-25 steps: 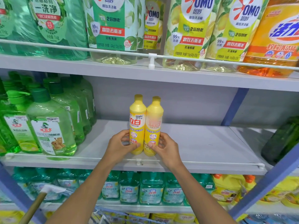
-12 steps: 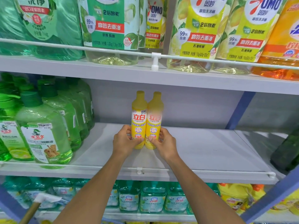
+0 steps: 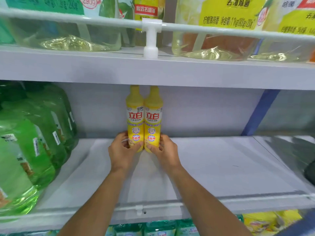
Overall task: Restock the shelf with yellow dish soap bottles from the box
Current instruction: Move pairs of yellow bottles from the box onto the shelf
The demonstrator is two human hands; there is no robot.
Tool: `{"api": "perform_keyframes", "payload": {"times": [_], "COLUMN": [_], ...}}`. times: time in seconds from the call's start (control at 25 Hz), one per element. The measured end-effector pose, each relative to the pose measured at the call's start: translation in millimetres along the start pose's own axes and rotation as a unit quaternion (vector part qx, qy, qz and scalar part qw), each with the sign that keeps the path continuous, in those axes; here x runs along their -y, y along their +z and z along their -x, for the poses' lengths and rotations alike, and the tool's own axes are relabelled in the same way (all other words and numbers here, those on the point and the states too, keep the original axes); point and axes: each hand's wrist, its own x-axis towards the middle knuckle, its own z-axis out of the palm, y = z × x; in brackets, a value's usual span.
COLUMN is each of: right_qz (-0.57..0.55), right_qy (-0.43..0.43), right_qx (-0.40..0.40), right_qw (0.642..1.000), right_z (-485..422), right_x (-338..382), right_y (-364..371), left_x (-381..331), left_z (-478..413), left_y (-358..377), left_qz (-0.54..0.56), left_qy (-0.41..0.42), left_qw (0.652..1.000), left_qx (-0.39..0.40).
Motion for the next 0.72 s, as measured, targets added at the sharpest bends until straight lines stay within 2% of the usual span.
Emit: {"api": "perform_keyframes", "payload": {"times": [0.28, 0.72], "right_qz": [0.001, -0.016], "right_qy": [-0.006, 0.002], "right_qx": [0.028, 0.026], "right_qw": [1.0, 1.0], "right_z": [-27, -31], "right_x": [-13, -14], "right_y": [1, 4], "left_x": [4, 3], "left_z": [-17, -23], "left_y": [8, 8], "left_qz": [0.026, -0.006], "left_qy": [0.004, 0.005], "left_qw": [1.0, 1.0], "left_qx": [0.002, 0.02]}}
